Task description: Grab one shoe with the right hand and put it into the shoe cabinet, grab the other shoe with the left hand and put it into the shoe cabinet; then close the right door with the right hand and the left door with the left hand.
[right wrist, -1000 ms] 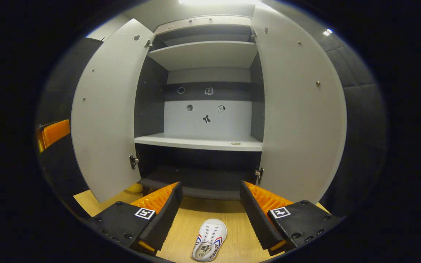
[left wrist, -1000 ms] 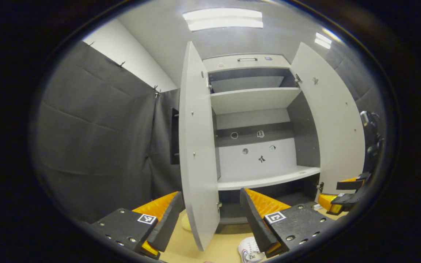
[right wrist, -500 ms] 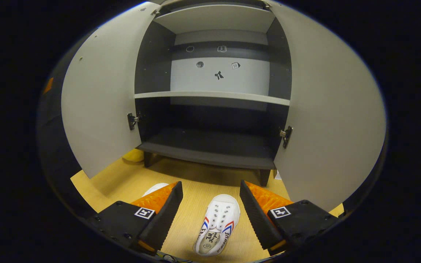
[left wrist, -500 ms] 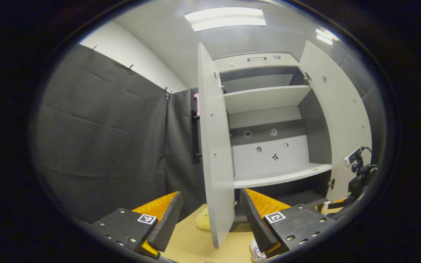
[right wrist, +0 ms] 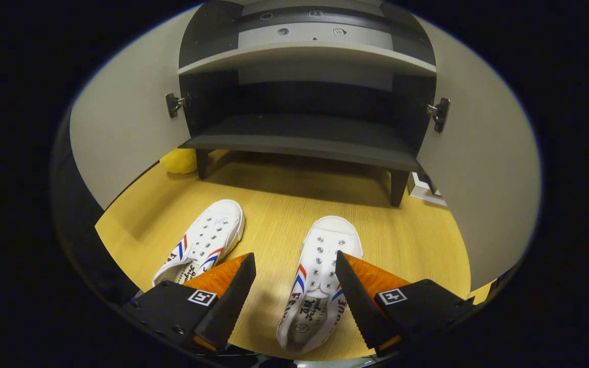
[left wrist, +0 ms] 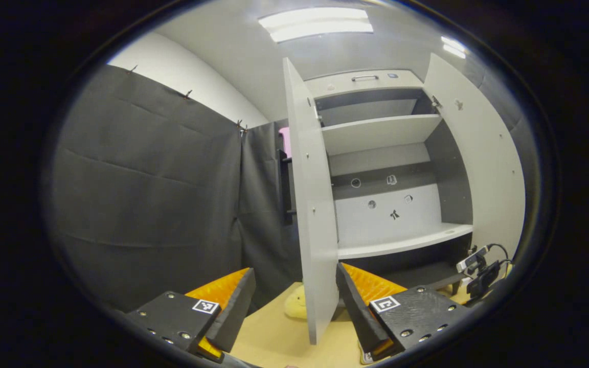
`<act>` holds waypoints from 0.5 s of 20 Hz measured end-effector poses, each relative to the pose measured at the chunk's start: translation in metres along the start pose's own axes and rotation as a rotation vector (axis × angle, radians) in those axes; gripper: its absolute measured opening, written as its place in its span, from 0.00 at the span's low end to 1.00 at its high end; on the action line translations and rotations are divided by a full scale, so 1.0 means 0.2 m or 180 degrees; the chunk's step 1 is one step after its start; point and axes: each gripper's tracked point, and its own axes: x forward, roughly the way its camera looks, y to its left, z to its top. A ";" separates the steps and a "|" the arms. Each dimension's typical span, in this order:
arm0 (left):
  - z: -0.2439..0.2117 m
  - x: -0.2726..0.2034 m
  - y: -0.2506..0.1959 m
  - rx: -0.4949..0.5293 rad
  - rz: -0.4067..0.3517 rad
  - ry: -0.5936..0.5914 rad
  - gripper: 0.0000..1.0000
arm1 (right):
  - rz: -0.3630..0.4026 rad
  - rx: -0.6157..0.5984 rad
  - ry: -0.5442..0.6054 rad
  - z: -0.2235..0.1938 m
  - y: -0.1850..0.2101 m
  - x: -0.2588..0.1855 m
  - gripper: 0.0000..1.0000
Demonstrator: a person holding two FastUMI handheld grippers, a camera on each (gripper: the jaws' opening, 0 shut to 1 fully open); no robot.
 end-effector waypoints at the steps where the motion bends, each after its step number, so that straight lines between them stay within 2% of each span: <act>1: 0.00 0.00 0.01 0.0007 0.0014 0.0002 0.91 | 0.0010 0.0022 0.0073 -0.03 0.00 0.02 0.98; 4: -0.01 -0.04 0.04 0.0023 0.0051 0.0017 0.91 | 0.0055 0.0110 0.0286 -0.11 0.02 0.08 0.98; 5: -0.01 -0.04 0.05 0.0028 0.0063 0.0023 0.91 | 0.0074 0.0125 0.0349 -0.13 0.02 0.09 0.92; 6: -0.02 -0.03 0.05 0.0034 0.0074 0.0029 0.91 | 0.0091 0.0141 0.0378 -0.15 0.03 0.10 0.93; 7: -0.01 -0.03 0.06 0.0039 0.0087 0.0031 0.91 | 0.0090 0.0134 0.0394 -0.15 0.03 0.13 0.85; 8: -0.02 -0.04 0.07 0.0042 0.0097 0.0033 0.92 | 0.0070 0.0128 0.0423 -0.16 0.03 0.14 0.85; 9: -0.01 -0.04 0.07 0.0045 0.0104 0.0033 0.91 | 0.0071 0.0134 0.0451 -0.16 0.03 0.15 0.77; 10: -0.02 -0.03 0.07 0.0050 0.0106 0.0031 0.92 | 0.0060 0.0129 0.0485 -0.17 0.03 0.16 0.75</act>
